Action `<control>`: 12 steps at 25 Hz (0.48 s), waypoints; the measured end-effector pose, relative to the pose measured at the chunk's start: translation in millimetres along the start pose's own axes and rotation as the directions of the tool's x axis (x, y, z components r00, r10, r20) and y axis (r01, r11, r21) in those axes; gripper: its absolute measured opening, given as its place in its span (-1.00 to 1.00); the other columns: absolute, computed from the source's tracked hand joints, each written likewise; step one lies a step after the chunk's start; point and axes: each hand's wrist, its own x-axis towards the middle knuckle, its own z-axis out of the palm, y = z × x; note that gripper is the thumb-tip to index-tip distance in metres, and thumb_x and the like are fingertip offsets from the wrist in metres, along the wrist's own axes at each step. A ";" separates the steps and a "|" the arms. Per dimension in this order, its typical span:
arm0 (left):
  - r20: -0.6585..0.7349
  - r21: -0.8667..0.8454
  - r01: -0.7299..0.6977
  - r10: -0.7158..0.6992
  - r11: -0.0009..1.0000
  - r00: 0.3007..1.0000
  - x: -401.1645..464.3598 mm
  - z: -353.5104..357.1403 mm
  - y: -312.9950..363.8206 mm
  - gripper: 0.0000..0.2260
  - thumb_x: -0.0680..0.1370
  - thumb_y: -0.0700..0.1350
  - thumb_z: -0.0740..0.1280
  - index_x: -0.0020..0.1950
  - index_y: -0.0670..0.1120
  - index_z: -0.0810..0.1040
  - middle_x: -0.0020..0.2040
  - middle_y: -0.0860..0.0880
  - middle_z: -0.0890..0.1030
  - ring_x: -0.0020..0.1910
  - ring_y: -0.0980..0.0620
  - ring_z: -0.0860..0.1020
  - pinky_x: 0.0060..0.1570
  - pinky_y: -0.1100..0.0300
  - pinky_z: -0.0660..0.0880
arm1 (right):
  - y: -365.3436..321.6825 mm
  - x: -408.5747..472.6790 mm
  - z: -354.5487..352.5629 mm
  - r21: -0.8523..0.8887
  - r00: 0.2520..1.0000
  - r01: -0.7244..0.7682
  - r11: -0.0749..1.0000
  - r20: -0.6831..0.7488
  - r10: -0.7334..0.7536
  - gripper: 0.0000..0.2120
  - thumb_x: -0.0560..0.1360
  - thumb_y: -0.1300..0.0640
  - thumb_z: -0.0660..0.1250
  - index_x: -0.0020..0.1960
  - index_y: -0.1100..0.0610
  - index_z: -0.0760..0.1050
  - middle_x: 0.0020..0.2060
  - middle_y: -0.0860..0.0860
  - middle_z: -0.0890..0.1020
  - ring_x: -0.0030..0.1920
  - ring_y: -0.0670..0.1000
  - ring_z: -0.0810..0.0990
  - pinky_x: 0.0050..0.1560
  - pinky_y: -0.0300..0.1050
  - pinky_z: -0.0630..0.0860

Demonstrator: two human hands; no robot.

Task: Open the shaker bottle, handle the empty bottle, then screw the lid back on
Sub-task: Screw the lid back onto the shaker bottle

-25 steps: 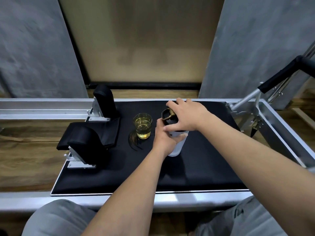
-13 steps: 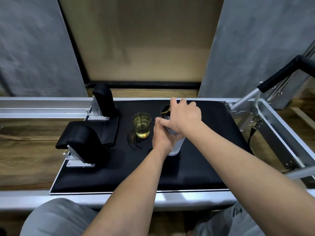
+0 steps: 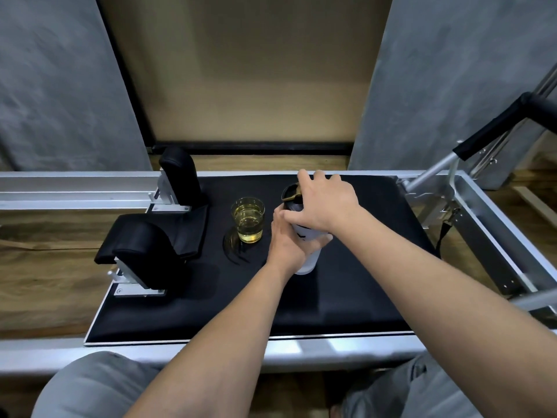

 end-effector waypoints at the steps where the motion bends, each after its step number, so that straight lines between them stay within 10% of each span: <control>1: 0.040 -0.045 -0.006 0.008 0.999 0.999 2.5 -1.4 -5.3 -0.12 0.13 0.13 0.67 0.32 0.13 0.27 0.30 0.09 0.50 0.33 0.00 0.51 0.33 -0.05 0.53 | 6.3 0.4 -0.5 0.012 0.999 0.052 0.999 0.001 -0.052 -0.14 0.34 -0.59 0.14 0.35 0.04 0.28 0.15 0.10 0.53 -0.02 0.20 0.46 -0.34 0.00 0.33; 8: 0.036 -0.293 0.061 -0.052 0.954 0.998 -2.4 4.8 4.6 -0.41 0.27 -0.12 0.67 0.14 0.15 0.44 0.20 0.10 0.59 0.24 0.02 0.58 0.09 0.29 0.59 | 9.4 -3.4 1.3 0.013 0.999 0.042 0.999 -0.010 -0.042 -0.17 0.37 -0.56 0.17 0.37 0.02 0.27 0.18 0.08 0.53 0.05 0.20 0.50 -0.28 0.04 0.37; 12: 0.163 -0.831 0.322 -0.354 0.454 0.921 -4.7 10.8 21.1 -0.73 0.42 0.01 0.51 0.06 -0.02 0.59 0.38 -0.13 0.57 0.40 -0.24 0.52 0.31 -0.34 0.54 | 0.7 -3.0 2.7 0.024 1.000 -0.001 1.000 -0.007 0.001 -0.19 0.38 -0.53 0.19 0.39 0.03 0.27 0.20 0.09 0.51 0.07 0.21 0.47 -0.29 0.05 0.36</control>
